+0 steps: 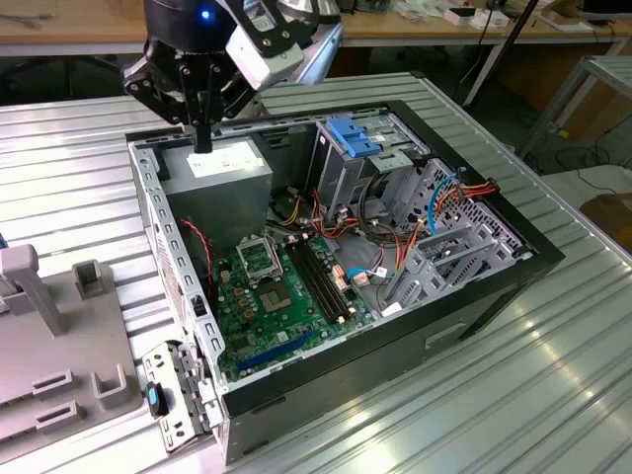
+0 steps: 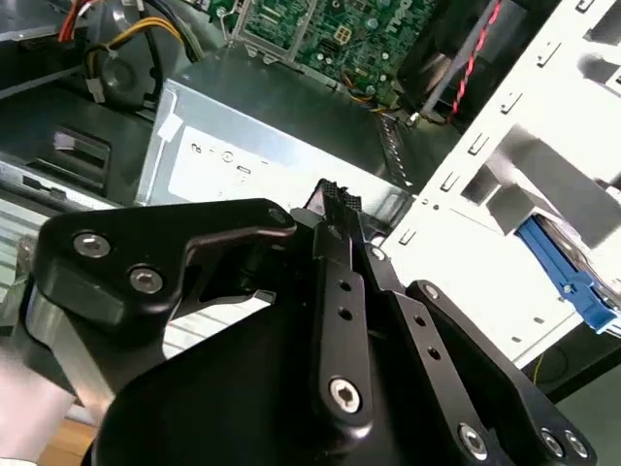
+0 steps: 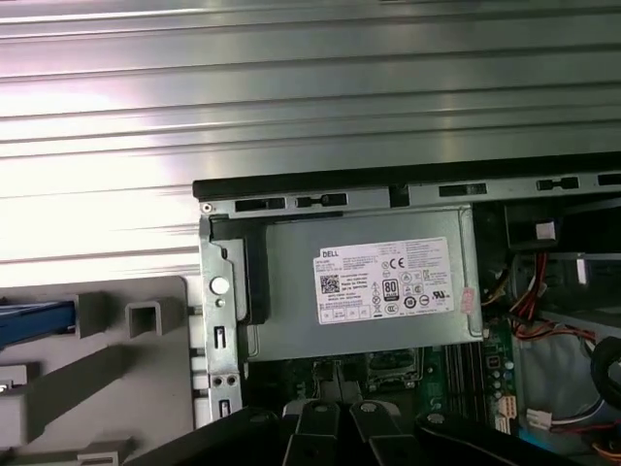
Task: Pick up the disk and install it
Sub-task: 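Reach for the disk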
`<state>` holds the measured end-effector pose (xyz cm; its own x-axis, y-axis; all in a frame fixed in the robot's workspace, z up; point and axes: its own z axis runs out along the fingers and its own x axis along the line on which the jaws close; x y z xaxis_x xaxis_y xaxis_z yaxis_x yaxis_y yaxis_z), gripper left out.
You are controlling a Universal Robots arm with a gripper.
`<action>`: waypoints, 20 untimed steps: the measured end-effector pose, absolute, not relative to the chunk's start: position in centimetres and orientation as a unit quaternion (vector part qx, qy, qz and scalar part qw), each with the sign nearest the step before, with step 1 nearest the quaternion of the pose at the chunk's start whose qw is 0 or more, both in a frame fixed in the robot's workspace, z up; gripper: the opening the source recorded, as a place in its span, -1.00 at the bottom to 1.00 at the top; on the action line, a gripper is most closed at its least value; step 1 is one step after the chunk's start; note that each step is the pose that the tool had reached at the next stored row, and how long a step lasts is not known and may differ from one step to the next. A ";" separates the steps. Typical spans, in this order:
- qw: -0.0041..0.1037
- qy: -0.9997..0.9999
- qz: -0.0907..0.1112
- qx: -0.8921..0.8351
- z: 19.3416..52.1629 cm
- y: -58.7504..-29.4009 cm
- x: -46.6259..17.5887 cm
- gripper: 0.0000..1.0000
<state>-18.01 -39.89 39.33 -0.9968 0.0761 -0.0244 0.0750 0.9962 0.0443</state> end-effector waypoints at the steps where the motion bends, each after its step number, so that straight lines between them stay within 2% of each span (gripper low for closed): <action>1: 0.013 0.999 0.022 0.038 39.3 -39.9 -18.6 -0.79; 20: 0.013 0.999 0.022 0.038 39.3 -39.9 -24.6 -0.79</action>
<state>-24.62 -39.89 39.33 -0.9968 0.0763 -0.0245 0.0752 0.9962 0.0444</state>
